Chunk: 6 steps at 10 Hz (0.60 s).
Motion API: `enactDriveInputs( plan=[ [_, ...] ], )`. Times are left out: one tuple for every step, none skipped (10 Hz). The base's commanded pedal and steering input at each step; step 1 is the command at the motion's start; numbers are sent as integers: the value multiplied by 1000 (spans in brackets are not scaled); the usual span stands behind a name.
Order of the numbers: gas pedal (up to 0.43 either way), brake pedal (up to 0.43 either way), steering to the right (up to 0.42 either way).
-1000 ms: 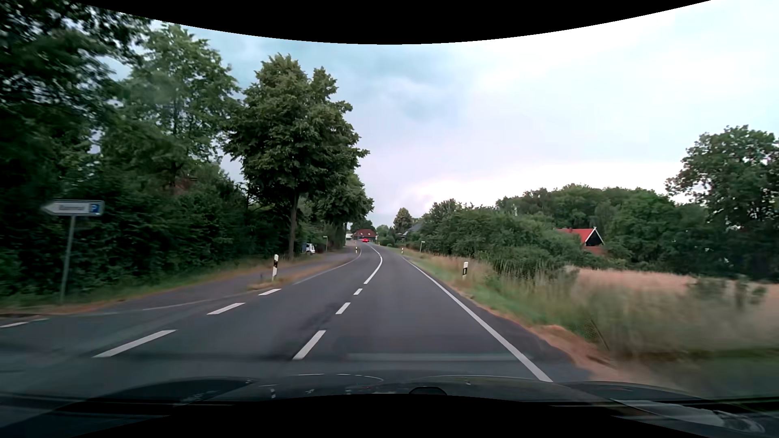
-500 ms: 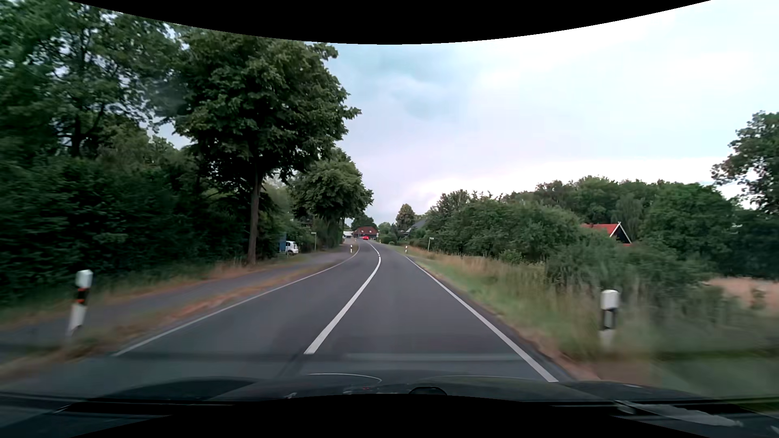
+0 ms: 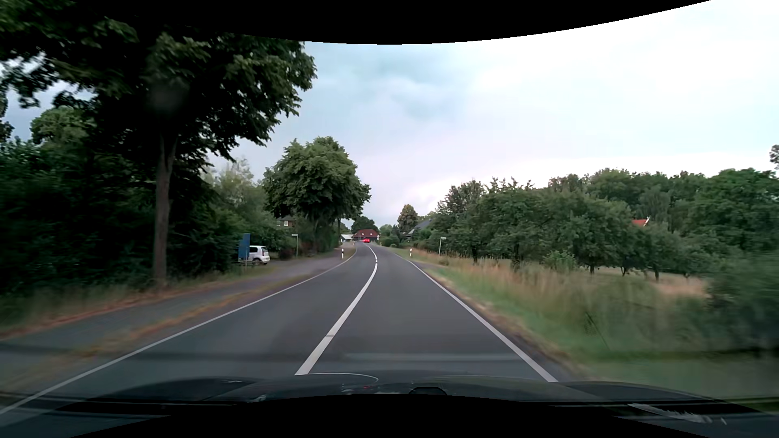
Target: Follow the waypoints while adhering to traffic rules and regulations
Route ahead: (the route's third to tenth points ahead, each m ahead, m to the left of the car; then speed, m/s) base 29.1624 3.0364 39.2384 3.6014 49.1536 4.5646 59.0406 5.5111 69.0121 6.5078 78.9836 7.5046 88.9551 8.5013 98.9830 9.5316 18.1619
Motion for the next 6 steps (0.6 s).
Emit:
enactDriveInputs(
  plan=[
    [0, 0, -5],
    [0, 0, -5],
    [0, 0, -5],
    [0, 0, -5],
    [0, 0, -5],
    [0, 18, -8]
  ],
)
